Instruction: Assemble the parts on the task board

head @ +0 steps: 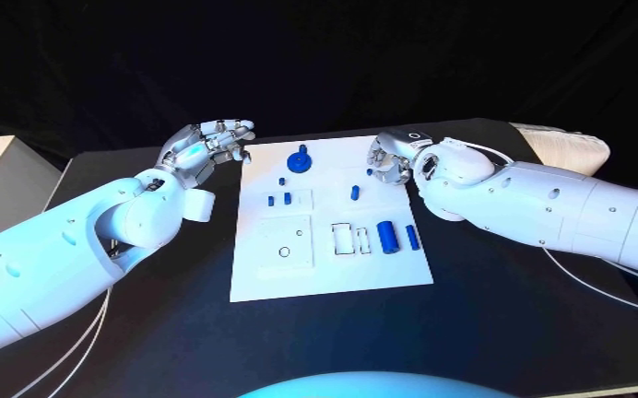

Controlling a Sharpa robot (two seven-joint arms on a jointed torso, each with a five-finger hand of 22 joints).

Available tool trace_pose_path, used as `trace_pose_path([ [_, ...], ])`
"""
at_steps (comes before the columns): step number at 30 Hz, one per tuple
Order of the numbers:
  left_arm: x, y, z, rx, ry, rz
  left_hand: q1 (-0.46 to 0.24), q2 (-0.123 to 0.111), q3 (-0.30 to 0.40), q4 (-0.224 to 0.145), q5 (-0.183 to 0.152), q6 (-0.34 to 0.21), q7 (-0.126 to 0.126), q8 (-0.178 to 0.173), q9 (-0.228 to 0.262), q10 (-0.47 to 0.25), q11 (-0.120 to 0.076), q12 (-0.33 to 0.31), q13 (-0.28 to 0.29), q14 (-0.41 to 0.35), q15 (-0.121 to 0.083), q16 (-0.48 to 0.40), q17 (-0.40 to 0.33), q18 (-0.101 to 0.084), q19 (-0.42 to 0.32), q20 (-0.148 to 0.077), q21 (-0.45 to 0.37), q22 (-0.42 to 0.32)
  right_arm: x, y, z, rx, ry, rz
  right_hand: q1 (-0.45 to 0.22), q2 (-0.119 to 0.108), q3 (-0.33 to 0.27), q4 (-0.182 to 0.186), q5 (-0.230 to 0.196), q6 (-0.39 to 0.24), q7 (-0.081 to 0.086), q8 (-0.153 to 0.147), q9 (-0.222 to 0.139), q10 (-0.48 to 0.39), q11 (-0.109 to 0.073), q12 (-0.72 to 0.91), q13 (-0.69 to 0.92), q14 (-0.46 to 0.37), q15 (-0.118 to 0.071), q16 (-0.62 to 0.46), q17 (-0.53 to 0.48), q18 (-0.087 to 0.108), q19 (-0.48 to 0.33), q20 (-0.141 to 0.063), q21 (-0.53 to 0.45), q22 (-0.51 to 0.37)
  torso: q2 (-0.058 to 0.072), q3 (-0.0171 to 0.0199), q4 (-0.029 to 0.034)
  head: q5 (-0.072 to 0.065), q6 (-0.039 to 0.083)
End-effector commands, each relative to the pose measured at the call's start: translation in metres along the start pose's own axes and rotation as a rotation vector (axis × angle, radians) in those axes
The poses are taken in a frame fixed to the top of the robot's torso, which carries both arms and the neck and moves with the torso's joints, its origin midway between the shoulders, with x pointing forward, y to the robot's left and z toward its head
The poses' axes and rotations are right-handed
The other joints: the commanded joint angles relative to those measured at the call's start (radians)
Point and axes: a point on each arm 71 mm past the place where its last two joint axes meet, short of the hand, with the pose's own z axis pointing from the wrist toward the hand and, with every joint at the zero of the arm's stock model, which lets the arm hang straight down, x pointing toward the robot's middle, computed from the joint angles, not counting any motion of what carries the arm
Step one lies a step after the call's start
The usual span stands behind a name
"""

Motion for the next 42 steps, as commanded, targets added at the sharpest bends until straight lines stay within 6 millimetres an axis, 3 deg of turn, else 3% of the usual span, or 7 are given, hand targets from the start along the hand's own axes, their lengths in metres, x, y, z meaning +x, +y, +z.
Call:
trace_pose_path([
  [1,0.002,-0.004,0.000,0.045,-0.008,-0.049,-0.001,0.001,-0.010,0.006,-0.004,-0.004,0.001,-0.001,-0.001,0.008,0.003,-0.004,-0.002,-0.004,0.002,-0.006,-0.002,0.006,0.009,0.000,-0.010,-0.005,0.004,0.003,0.001,-0.009,0.026,-0.015,0.001,-0.008,0.004,-0.001,-0.006,-0.001,0.005,-0.003,0.001,-0.006,-0.001,0.002,-0.002,0.047,0.005,0.007,0.002,-0.010,0.009,0.000,0.004,0.003,0.000,0.0002,-0.0020,-0.003,0.001],
  [8,0.003,-0.006,0.000,0.065,-0.026,-0.070,-0.003,0.001,-0.013,0.010,-0.004,-0.002,0.001,0.000,0.000,0.010,0.003,-0.003,-0.003,-0.004,0.002,-0.007,-0.002,0.006,0.012,0.000,-0.014,-0.009,0.009,0.008,0.003,-0.016,0.026,-0.015,0.005,-0.008,0.006,-0.002,-0.004,-0.001,0.005,-0.003,0.002,-0.007,-0.001,0.003,-0.005,0.049,0.005,0.021,0.015,-0.012,0.017,0.001,0.020,0.020,-0.001,0.0025,-0.0002,-0.007,0.006],
  [24,0.006,-0.006,0.000,0.062,-0.017,-0.078,-0.004,-0.001,-0.017,0.014,-0.004,-0.002,0.000,0.000,0.000,0.010,0.003,-0.003,-0.004,-0.003,0.002,-0.007,-0.003,0.006,0.015,0.001,-0.020,-0.014,0.017,0.010,0.006,-0.008,0.039,-0.028,0.013,-0.004,0.017,-0.004,0.005,0.013,0.001,0.006,0.007,-0.006,-0.002,0.007,-0.016,0.051,0.004,0.056,0.042,-0.016,0.028,0.003,0.049,0.053,0.001,0.0028,-0.0002,-0.007,0.005],
  [33,0.007,-0.006,0.000,0.060,-0.011,-0.072,-0.004,-0.001,-0.019,0.016,-0.004,-0.003,0.001,0.000,0.000,0.009,0.003,-0.004,-0.005,-0.004,0.002,-0.008,-0.003,0.006,0.016,0.001,-0.022,-0.016,0.026,0.012,0.006,0.000,0.067,-0.053,0.018,0.005,0.027,-0.008,0.005,0.043,-0.010,0.026,0.018,0.015,-0.011,0.020,-0.018,0.048,-0.002,0.072,0.052,-0.019,0.033,0.001,0.076,0.085,0.000,0.0024,0.0001,-0.007,0.002],
  [42,0.006,-0.006,-0.001,0.056,-0.011,-0.061,-0.002,-0.001,-0.019,0.016,-0.004,-0.003,0.000,0.000,-0.001,0.009,0.003,-0.004,-0.006,-0.004,0.002,-0.008,-0.003,0.006,0.017,0.001,-0.024,-0.017,0.029,0.009,0.004,0.014,0.086,-0.079,0.029,0.019,0.046,-0.026,0.037,0.079,-0.025,0.054,0.035,0.059,-0.026,0.036,-0.017,0.045,-0.016,0.083,0.053,-0.023,0.039,-0.010,0.115,0.130,0.000,0.0024,-0.0007,-0.010,-0.001],
])
